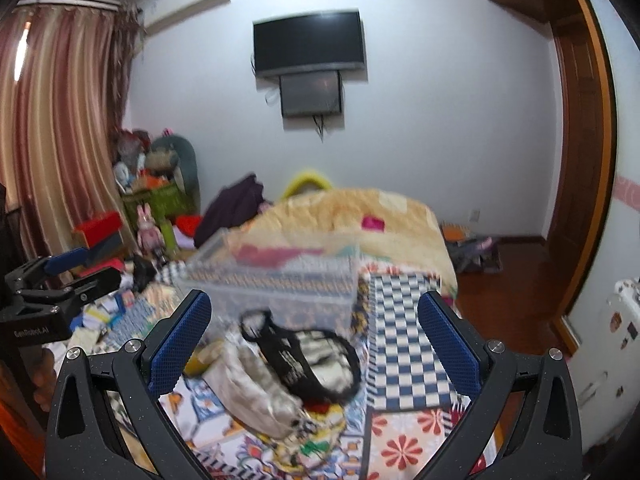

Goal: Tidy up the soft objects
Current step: 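Grasp the green knitted glove with the left tool while the right tool grasps the black chain-strap bag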

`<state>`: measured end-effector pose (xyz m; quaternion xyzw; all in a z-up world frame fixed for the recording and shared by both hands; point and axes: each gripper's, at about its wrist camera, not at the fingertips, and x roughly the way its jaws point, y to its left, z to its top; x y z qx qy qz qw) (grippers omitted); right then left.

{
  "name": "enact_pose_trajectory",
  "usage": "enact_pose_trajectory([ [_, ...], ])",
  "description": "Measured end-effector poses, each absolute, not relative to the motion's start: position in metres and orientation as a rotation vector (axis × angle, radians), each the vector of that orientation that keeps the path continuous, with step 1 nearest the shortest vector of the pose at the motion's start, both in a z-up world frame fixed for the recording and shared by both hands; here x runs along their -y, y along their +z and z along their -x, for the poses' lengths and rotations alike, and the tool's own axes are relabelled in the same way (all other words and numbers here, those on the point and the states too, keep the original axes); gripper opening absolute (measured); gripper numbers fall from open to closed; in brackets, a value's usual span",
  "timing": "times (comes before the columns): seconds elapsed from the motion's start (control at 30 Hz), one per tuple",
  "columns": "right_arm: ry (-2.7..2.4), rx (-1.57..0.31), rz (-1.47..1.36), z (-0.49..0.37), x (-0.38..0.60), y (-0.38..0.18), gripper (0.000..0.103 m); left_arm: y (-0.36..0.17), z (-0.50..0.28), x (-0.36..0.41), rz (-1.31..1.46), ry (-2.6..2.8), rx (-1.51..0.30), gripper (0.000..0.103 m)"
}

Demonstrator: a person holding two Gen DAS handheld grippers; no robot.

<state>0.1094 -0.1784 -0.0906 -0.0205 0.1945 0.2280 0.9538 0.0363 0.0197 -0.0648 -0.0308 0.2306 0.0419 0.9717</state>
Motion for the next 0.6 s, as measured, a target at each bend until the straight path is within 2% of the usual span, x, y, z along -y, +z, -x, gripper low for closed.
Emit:
enact_pose_trajectory([
  [0.2,0.478,-0.547,0.026,-0.132,0.178,-0.124,0.103,-0.113,-0.061,-0.039,0.093,0.117,-0.627,0.103],
  [0.5,0.534,-0.686,-0.019,-0.151,0.172,-0.159,0.103,-0.170,-0.085,-0.071,0.208,0.122,-0.778,0.103],
  [0.53,0.535,-0.695,-0.018,-0.153,0.169,-0.162,0.102,-0.174,-0.087,-0.074,0.222,0.123,-0.786,0.103],
  [0.6,0.545,-0.708,-0.016,-0.154,0.167,-0.165,0.093,-0.181,-0.090,-0.078,0.249,0.113,-0.795,0.103],
])
